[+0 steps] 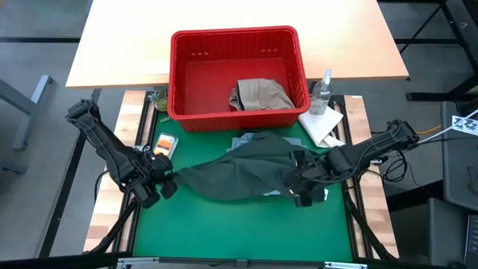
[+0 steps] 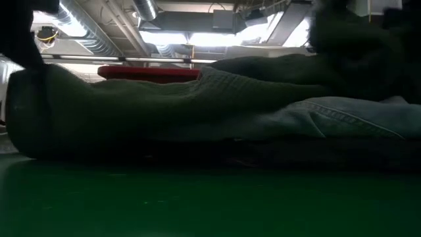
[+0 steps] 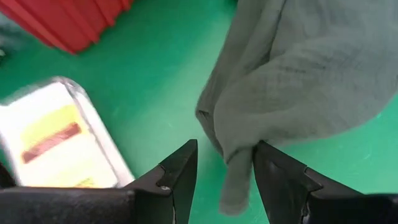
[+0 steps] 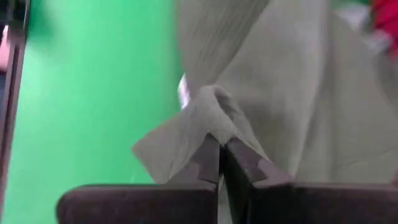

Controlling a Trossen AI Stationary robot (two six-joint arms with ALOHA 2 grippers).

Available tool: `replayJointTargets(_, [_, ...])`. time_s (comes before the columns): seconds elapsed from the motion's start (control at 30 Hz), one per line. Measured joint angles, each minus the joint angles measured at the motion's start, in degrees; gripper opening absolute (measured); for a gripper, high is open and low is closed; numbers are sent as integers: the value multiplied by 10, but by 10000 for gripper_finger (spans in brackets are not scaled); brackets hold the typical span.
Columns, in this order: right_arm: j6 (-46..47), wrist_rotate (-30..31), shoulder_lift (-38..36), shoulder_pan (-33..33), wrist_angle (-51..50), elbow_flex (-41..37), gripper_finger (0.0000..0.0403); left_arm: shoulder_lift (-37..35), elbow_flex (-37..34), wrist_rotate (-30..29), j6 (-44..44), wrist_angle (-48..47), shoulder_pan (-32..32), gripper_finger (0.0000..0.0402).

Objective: Fold laundry
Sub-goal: Fold the green shirt

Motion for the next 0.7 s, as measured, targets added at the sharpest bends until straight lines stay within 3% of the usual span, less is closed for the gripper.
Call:
replayJointTargets(0.13, [-24, 72, 0, 0, -1, 70, 12, -20, 44, -16, 16, -57, 0, 148])
replayJointTargets(0.33, [-92, 191, 0, 0, -10, 178, 4, -55, 97, -30, 112, -78, 0, 148])
replayJointTargets(0.7, [-155, 365, -1, 0, -50, 313, 5, -45, 103, -130, 155, 39, 0, 148])
